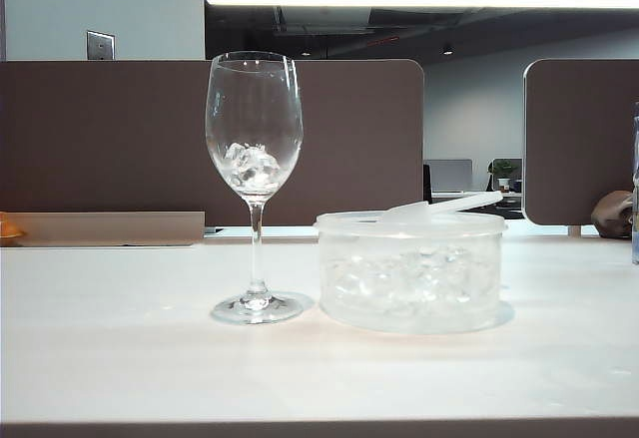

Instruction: Pick up an ice shovel filled with ice cubes and pour the ice from the shovel into the glass.

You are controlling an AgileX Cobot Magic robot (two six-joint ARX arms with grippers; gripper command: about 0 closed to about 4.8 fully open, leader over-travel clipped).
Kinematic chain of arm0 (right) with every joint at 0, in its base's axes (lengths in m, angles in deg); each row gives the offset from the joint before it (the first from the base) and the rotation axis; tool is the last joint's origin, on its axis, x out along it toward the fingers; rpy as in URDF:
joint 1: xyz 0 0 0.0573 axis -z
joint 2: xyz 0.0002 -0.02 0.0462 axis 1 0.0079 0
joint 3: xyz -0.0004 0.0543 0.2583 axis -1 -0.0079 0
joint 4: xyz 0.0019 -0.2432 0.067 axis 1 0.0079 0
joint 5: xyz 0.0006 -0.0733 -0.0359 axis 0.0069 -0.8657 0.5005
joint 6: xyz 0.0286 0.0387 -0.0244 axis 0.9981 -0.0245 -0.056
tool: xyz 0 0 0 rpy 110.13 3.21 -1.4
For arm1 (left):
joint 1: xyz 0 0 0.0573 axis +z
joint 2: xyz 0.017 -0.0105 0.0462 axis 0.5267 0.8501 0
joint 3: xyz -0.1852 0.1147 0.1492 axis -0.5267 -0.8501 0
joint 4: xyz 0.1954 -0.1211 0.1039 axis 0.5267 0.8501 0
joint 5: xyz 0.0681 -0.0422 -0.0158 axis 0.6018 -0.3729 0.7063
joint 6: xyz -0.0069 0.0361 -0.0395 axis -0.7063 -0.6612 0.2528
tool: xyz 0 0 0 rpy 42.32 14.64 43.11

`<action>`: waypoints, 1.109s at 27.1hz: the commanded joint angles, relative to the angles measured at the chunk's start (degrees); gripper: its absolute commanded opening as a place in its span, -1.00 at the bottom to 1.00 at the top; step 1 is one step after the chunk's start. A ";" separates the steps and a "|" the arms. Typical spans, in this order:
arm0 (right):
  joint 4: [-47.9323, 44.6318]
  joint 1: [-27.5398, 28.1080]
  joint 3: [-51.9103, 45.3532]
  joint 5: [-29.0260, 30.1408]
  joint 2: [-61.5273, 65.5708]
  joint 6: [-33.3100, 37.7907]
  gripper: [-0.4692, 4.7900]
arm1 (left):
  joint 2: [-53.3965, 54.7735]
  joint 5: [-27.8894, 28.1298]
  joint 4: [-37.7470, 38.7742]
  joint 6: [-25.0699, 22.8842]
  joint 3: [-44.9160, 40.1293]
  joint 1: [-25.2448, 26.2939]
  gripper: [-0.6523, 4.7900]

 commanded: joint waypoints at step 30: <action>-0.26 -3.39 -0.39 -3.45 -22.36 -0.33 -0.84 | -7.26 -0.04 -0.26 -0.04 -22.03 0.13 -0.78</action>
